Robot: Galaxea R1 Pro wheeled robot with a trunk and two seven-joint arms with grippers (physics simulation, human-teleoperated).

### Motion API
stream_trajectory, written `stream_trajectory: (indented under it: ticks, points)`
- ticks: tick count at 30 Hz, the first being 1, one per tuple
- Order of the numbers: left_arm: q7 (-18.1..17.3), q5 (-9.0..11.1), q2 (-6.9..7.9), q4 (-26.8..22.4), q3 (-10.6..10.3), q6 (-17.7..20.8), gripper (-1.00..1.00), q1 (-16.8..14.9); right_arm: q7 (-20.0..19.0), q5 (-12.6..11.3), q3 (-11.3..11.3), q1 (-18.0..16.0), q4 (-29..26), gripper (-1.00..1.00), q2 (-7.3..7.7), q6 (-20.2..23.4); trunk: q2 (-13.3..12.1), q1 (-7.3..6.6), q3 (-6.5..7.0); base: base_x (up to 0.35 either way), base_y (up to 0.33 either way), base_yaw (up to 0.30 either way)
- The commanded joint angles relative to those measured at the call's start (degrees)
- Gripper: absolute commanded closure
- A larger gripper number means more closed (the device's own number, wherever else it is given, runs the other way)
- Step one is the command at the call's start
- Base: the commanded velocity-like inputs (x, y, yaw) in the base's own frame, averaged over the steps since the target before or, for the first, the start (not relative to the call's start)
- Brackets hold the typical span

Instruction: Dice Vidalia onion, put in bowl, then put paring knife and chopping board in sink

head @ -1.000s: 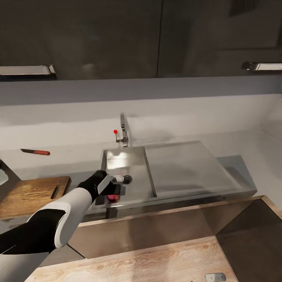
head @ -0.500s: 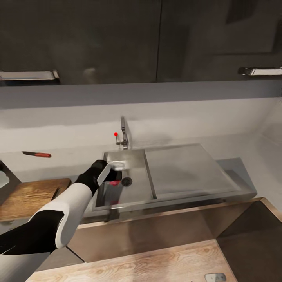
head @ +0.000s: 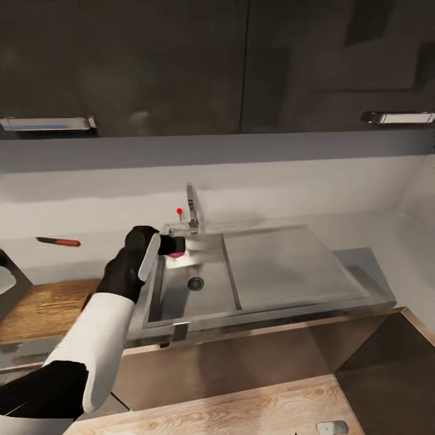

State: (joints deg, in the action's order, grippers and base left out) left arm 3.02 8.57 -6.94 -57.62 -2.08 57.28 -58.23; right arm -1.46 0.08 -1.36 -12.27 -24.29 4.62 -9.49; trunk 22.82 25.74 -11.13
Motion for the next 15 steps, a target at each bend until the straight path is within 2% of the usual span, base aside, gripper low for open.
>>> stream_trajectory:
  ticks: [1,2,3,4,8,10,15]
  points:
    - [0.3,0.4,0.05,-4.6,-0.1,0.5,1.0,1.9,-0.1,0.0,-0.1,0.0,0.0,-1.0,0.04,-0.2,0.1,0.04,-0.02,0.0,0.0,0.0]
    - [0.3,0.4,0.11,-11.0,-0.2,0.7,1.0,5.2,-0.1,0.0,-0.1,0.0,0.0,-1.0,0.04,-0.2,0.1,0.04,0.07,0.0,0.0,0.0]
    - [0.2,0.4,0.13,-14.9,-0.4,0.8,1.0,7.5,-0.1,0.0,-0.1,0.0,0.0,-1.0,0.04,-0.2,0.1,0.04,0.16,0.0,0.0,0.0]
    - [0.2,0.4,0.16,-17.2,-0.7,0.8,1.0,8.8,-0.1,0.0,-0.1,0.0,0.0,-1.0,0.04,-0.2,0.1,0.04,0.26,0.0,0.0,0.0]
    - [0.0,0.3,0.74,-28.8,-2.5,0.8,1.0,17.9,-0.1,0.0,-0.1,0.0,0.0,-1.0,0.04,-0.2,0.1,0.04,0.62,0.0,0.003,0.0]
    - [-0.1,0.3,0.94,-30.4,-2.8,0.7,1.0,20.2,-0.1,0.0,-0.1,0.0,0.0,-1.0,0.04,-0.2,0.1,0.04,0.8,-0.017,0.036,0.0]
    - [-0.1,0.3,1.04,-31.1,-2.9,0.6,1.0,21.3,-0.1,0.0,-0.1,0.0,0.0,-1.0,0.04,-0.2,0.1,0.04,1.26,-0.074,0.118,0.0]
